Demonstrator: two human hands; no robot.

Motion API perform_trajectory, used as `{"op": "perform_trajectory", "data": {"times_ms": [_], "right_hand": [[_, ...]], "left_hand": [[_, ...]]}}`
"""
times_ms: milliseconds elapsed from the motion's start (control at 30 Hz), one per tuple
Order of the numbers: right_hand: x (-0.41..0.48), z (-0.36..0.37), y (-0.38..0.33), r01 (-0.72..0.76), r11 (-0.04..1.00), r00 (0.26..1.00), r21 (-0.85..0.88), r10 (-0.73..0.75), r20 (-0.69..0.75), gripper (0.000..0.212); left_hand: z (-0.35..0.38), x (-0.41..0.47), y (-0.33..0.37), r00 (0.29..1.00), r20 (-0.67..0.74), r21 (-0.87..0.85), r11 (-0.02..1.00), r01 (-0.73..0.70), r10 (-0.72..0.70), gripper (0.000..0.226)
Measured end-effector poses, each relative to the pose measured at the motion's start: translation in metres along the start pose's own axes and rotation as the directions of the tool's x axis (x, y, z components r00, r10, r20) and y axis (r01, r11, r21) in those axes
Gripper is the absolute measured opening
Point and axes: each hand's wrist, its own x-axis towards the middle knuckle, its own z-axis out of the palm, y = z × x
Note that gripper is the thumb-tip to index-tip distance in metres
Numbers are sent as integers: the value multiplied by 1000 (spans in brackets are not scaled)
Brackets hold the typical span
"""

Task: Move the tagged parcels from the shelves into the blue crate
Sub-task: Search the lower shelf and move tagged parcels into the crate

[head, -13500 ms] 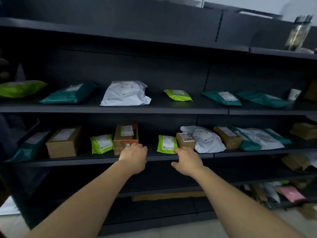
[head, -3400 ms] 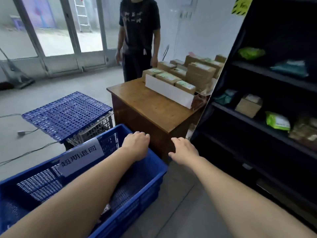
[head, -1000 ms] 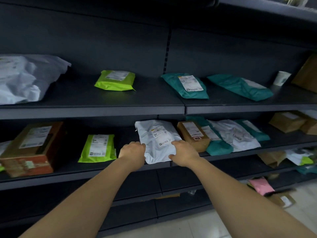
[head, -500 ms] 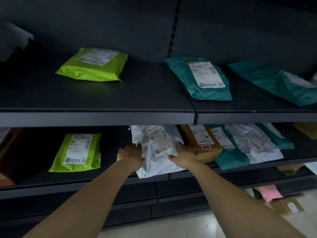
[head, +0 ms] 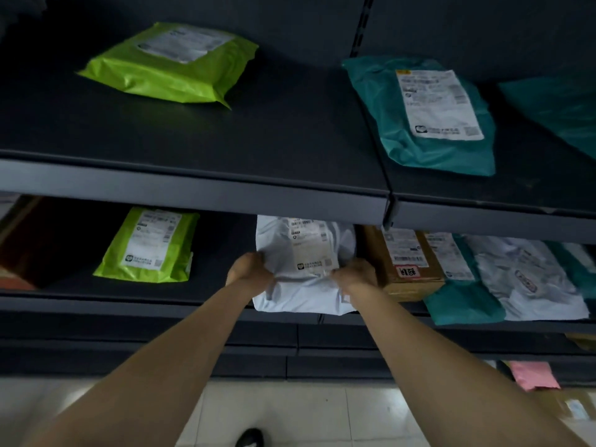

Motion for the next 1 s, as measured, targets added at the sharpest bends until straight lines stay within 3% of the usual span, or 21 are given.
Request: {"op": "perform_trajectory", "data": {"times_ms": [100,167,267,367,500,567,700,767,867,1000], "right_hand": [[-7,-3,-3,108,990,994,-96,-110,-18,21],[-17,1,-11,184,974,983,-133,-185,2,28],[-24,3,-15,209,978,978,-7,-209,11,25],[-20,-6,-10,185,981,983,61,-184,-29,50],[-12,-5,-5,77,997,997,-28,-77,-10,75],[-6,2,-4,27,1000,998,13,-28,49,63],[2,3,2,34,994,998,100,-40,56,19],[5,-1,5,57,996,998,72,-58,10,19],[0,-5,1,98,995,992,-19,-99,-75,33],[-10,-1,-4,196,974,968,110,-175,-177,27]], "left_hand": [[0,-5,-1,986,-159,-142,990,16,-39,52],[1,-10,-2,979,-195,-221,975,13,-58,53],[3,-16,-3,970,-235,-257,967,-8,-55,52],[3,-19,-6,964,-260,-253,967,-11,-58,47],[3,-24,-10,965,-252,-236,972,13,-74,43],[3,-22,-12,973,-198,-237,969,70,-119,47],[-2,-16,-11,985,-57,-241,959,146,-164,52],[-4,-14,-10,986,-50,-237,961,145,-161,46],[-7,-15,-9,977,-141,-221,967,127,-160,20],[-7,-18,-11,947,-281,-299,952,67,-155,16]]}}
